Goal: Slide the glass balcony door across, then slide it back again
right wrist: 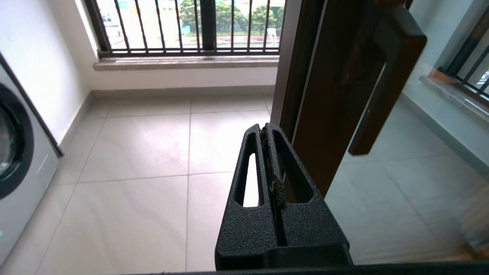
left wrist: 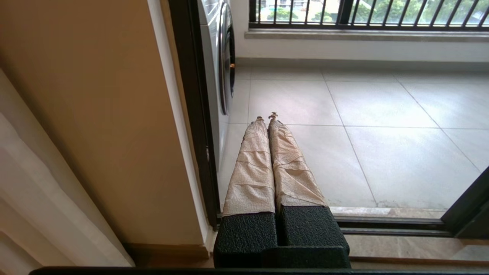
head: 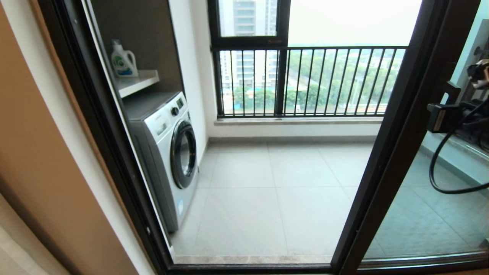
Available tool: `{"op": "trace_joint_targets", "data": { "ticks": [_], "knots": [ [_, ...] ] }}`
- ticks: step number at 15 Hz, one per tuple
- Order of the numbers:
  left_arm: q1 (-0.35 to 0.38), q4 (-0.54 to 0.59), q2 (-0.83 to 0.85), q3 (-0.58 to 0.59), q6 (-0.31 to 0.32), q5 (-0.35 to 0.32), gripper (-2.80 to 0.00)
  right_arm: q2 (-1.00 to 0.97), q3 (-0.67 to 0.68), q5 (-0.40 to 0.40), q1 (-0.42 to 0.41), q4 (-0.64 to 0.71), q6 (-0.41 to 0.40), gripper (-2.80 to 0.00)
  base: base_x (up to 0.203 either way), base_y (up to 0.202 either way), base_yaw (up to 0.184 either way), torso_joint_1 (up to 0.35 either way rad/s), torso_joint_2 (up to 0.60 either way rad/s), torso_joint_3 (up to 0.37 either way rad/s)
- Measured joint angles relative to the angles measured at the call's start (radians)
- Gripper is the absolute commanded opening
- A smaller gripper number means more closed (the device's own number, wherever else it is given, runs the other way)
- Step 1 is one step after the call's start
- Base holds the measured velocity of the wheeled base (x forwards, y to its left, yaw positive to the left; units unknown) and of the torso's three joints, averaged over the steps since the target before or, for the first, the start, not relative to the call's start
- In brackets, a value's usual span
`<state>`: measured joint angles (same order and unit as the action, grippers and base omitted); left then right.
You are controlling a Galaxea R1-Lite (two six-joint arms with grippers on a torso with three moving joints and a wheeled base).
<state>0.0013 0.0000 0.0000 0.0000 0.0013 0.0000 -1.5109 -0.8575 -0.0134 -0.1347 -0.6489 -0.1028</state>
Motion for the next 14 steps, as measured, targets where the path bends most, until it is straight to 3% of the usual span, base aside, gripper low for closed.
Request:
{"op": "trace_joint_targets", "data": {
  "ticks": [4, 11, 14],
  "knots": [
    [0.0, 0.0, 0.0, 0.0, 0.0, 0.0, -2.8, 0.253, 0.145, -0.002, 0.008, 0.072, 0.003, -2.8, 0.0, 0.0, 0.0, 0.0, 0.0, 0.0],
    [0.0, 0.0, 0.0, 0.0, 0.0, 0.0, -2.8, 0.85, 0.197, 0.004, 0.011, 0.572, -0.001, -2.8, 0.0, 0.0, 0.0, 0.0, 0.0, 0.0],
    [0.0, 0.0, 0.0, 0.0, 0.0, 0.0, -2.8, 1.053, 0.182, 0.024, 0.022, 0.726, 0.0, -2.8, 0.0, 0.0, 0.0, 0.0, 0.0, 0.0]
  ]
}}
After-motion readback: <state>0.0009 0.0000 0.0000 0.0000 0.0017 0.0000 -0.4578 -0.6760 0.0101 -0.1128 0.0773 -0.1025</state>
